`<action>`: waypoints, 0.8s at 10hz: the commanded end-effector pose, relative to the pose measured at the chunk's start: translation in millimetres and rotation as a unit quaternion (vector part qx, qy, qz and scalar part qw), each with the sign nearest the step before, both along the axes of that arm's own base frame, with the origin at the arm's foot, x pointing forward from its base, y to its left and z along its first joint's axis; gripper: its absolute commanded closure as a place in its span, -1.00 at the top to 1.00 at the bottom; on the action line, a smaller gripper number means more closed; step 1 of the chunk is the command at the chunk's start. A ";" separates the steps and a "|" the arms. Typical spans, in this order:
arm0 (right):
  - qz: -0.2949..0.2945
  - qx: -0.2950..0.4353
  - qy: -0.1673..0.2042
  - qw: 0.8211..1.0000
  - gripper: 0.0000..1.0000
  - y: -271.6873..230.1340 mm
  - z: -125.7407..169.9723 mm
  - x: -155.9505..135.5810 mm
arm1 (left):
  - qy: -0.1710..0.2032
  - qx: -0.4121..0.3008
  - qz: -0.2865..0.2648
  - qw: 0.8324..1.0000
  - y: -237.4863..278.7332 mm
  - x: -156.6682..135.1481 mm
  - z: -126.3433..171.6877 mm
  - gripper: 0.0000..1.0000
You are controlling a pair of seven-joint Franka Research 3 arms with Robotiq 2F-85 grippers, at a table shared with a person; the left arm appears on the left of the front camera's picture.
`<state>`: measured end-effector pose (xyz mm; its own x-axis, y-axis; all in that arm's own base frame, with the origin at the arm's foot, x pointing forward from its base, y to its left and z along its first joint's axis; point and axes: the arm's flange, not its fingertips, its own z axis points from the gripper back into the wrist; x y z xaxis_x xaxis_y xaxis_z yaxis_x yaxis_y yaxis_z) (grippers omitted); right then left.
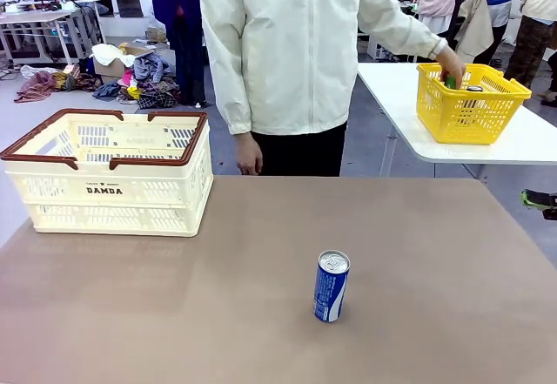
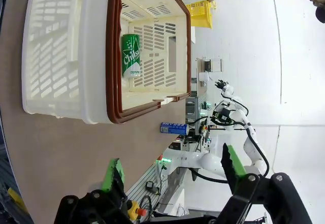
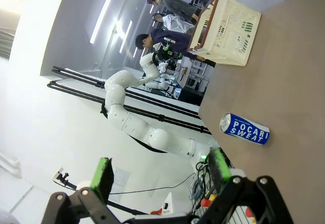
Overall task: Place the drinks into the Shopping basket.
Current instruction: Pick up one drink and place it into the Shopping basket.
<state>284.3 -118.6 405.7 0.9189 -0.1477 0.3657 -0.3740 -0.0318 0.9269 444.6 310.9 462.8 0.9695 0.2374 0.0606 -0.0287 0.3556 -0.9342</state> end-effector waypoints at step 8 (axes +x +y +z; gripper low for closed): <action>-0.003 0.007 0.004 1.000 1.00 -0.2 6.5 0.9 | -0.075 0.274 -0.185 0.941 -351.9 -65.6 63.6 1.00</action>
